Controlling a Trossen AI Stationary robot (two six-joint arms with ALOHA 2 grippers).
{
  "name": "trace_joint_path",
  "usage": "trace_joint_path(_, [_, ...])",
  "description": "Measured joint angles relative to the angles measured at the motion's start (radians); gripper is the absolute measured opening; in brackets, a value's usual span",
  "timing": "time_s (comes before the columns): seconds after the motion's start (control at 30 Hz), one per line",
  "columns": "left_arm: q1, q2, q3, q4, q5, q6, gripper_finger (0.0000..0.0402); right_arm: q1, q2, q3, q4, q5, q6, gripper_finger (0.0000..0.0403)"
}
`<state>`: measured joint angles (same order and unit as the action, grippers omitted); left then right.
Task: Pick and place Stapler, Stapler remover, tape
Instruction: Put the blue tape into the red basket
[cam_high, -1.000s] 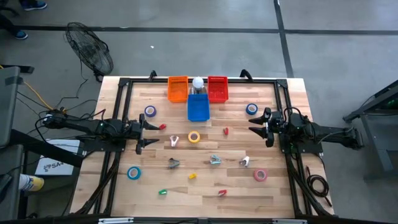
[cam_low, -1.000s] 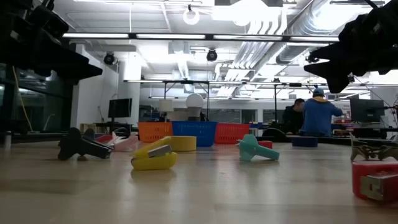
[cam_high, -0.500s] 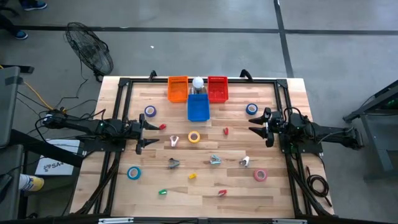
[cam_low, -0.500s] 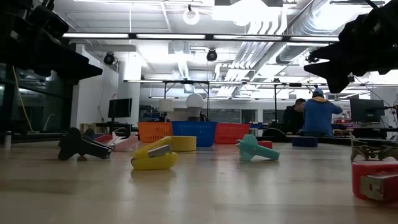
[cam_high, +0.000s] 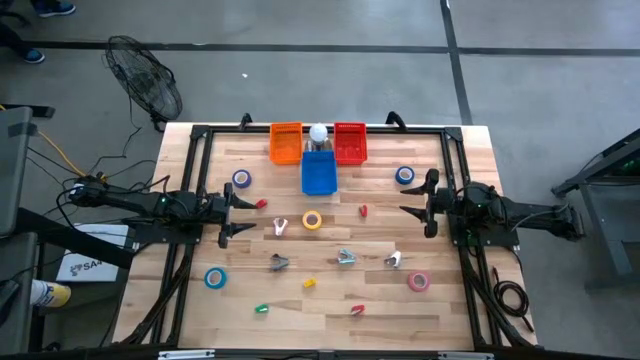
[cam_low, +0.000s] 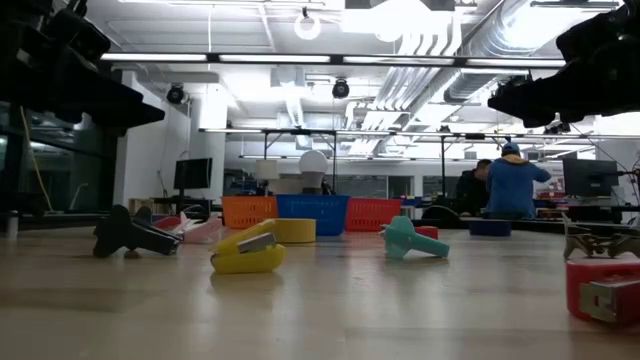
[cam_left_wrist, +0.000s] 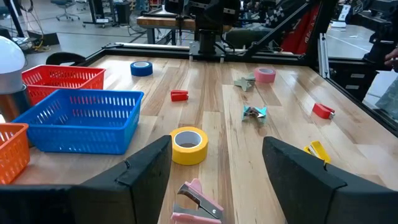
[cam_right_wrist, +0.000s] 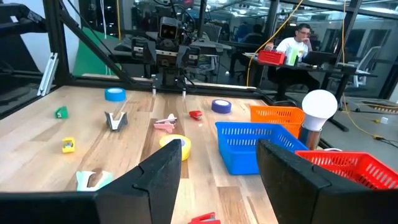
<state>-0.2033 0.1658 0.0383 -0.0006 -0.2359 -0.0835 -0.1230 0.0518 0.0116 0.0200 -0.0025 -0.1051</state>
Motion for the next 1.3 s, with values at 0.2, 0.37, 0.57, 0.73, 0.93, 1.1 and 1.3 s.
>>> trace_joint_path(0.2, [0.0, 0.0, 0.0, 0.0, 0.0, 0.0, 0.0246, 0.0, 0.0, 0.0, 0.003, 0.0, -0.001, 0.0199])
trace_joint_path(0.37, [0.0, 0.0, 0.0, 0.0, 0.0, 0.0, 0.0246, 0.0, 0.0, -0.001, 0.01, 0.0, 0.06, 0.0199])
trace_joint_path(0.57, [0.0, 0.0, 0.0, 0.0, 0.0, 0.0, 0.0246, 0.0, 0.0, -0.001, 0.01, 0.0, 0.216, 0.0199])
trace_joint_path(0.73, [0.0, 0.0, 0.0, 0.0, 0.0, 0.0, 0.0246, 0.0, 0.0, -0.001, 0.012, 0.004, 0.285, 0.0199])
trace_joint_path(0.93, [0.0, 0.0, 0.0, 0.0, 0.0, 0.0, 0.0246, -0.001, 0.001, 0.0, 0.021, 0.153, 0.314, 0.0199])
trace_joint_path(1.1, [0.0, 0.0, 0.0, 0.0, 0.0, 0.0, 0.0246, -0.001, 0.058, 0.072, -0.109, 0.318, 0.309, 0.0199])
trace_joint_path(1.3, [0.0, 0.0, 0.0, 0.0, 0.0, 0.0, 0.0246, -0.001, 0.223, 0.255, -0.302, 0.554, 0.354, 0.0199])
